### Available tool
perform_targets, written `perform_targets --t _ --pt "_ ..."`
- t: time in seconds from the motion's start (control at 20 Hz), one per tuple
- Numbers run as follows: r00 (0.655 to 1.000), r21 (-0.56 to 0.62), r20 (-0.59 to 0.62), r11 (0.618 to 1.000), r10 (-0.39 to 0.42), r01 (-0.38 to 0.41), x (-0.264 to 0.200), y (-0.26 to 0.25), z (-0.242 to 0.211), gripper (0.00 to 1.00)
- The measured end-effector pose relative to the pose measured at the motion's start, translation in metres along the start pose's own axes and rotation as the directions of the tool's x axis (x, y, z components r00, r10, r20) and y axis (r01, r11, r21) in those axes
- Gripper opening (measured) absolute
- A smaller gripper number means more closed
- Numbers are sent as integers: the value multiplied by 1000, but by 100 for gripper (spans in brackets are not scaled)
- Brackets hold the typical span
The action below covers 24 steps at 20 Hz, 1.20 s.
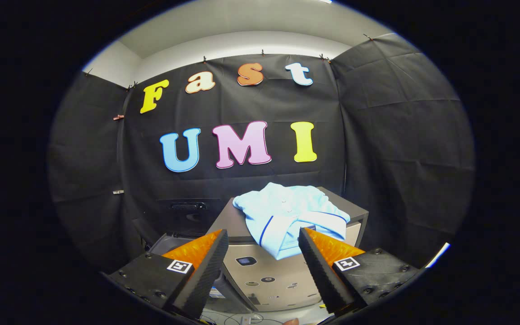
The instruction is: Put the clothes into the washing machine and then close the washing machine lid.
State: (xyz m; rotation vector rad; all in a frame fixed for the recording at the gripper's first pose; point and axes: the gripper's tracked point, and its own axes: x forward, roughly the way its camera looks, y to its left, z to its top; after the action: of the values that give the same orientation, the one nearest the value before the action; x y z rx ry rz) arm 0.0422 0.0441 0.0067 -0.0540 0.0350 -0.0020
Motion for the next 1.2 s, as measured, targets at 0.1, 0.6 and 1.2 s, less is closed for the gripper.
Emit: perform_targets --t 0.1,0.6,1.2 --pt "999 -19 -32 1000 19 -19 11 8 2 98" --pt "947 -76 -320 997 6 -32 146 -18 0 98" --pt "805 -107 -586 993 -97 41 276 -67 -45 98"
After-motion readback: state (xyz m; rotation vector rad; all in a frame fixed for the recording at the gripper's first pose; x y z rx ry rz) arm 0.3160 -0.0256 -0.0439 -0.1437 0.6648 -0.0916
